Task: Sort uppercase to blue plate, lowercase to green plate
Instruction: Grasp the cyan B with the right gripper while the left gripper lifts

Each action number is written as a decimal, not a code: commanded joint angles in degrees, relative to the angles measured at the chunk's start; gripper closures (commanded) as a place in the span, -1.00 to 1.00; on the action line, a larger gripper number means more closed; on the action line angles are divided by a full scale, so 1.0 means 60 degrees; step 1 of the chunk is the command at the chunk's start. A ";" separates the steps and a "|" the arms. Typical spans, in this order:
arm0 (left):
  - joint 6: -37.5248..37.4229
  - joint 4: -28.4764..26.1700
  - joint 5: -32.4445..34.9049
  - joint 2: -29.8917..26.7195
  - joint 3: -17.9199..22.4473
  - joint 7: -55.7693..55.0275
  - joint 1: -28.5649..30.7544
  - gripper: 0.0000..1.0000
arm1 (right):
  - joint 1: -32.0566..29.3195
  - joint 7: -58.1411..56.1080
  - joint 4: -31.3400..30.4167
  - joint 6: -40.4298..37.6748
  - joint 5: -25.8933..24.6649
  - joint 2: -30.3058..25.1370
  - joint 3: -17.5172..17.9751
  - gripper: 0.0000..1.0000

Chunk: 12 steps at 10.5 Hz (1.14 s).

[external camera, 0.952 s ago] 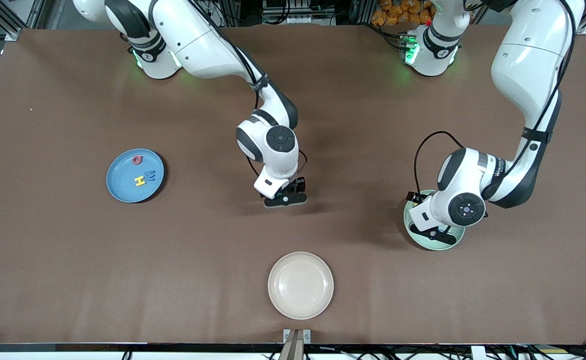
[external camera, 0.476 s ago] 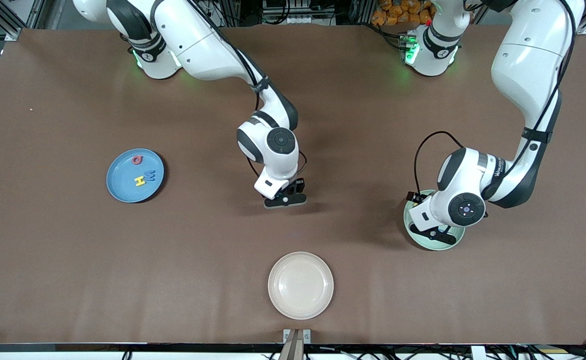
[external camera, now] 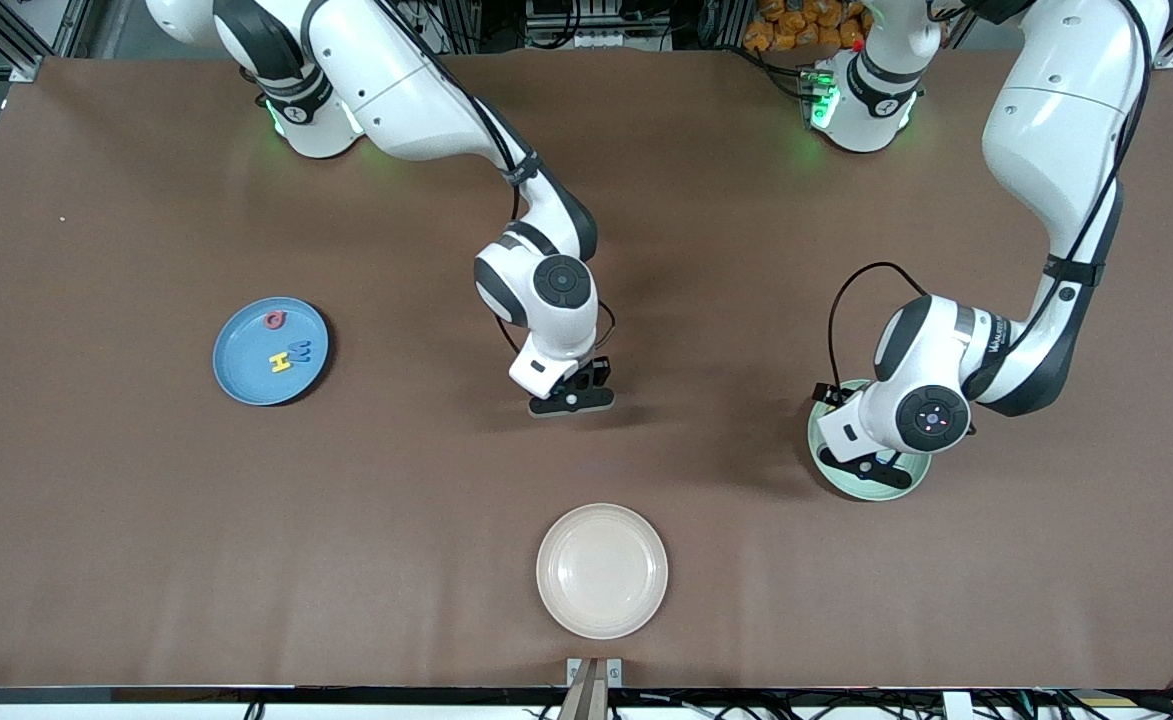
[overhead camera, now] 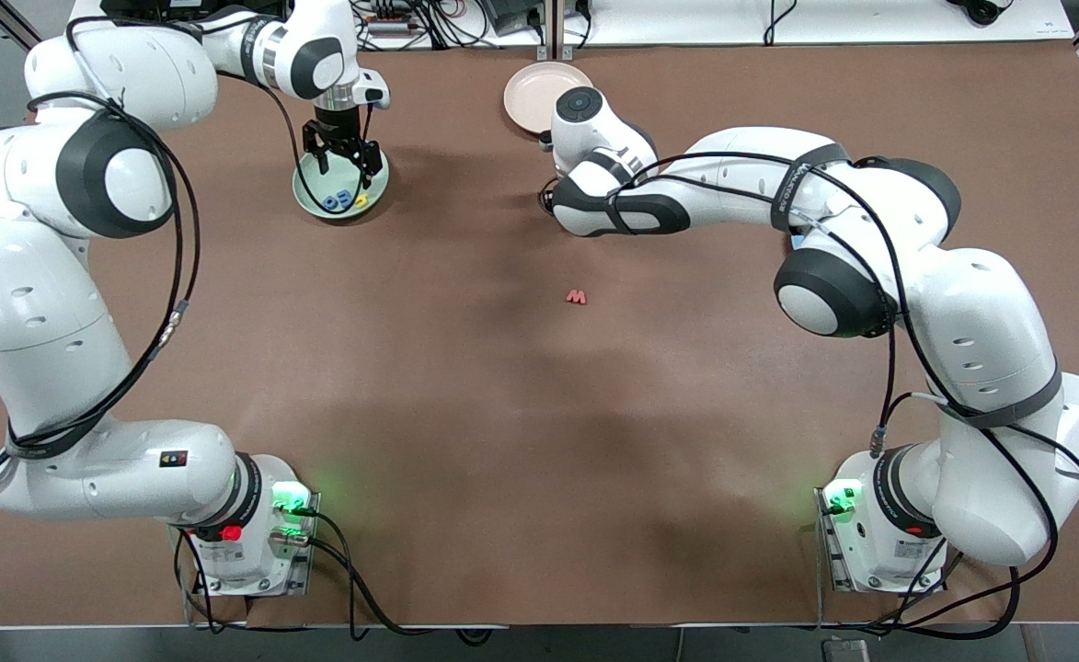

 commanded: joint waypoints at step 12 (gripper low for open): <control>-0.0356 -0.0047 -0.0988 -0.0654 -0.0251 0.0026 -0.0695 -1.00 | -0.0346 -0.0777 0.0110 0.0009 0.1062 0.0087 -0.0009 0.42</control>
